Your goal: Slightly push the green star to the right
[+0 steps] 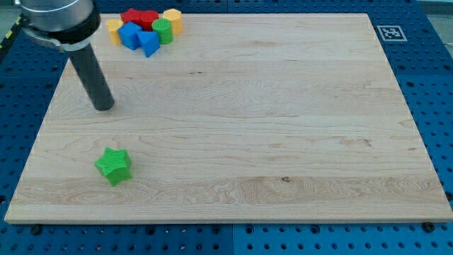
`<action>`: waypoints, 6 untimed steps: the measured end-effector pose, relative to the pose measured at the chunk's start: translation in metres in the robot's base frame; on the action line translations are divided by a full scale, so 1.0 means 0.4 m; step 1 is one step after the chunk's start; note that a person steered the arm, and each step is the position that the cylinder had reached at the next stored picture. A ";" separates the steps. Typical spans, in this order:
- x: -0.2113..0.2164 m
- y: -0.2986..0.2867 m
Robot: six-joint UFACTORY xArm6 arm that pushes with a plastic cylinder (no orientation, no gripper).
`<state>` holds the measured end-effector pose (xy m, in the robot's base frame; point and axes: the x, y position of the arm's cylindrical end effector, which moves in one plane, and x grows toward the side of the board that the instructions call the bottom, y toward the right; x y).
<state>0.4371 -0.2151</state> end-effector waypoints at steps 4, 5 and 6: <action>0.362 0.040; 0.340 0.246; 0.180 0.417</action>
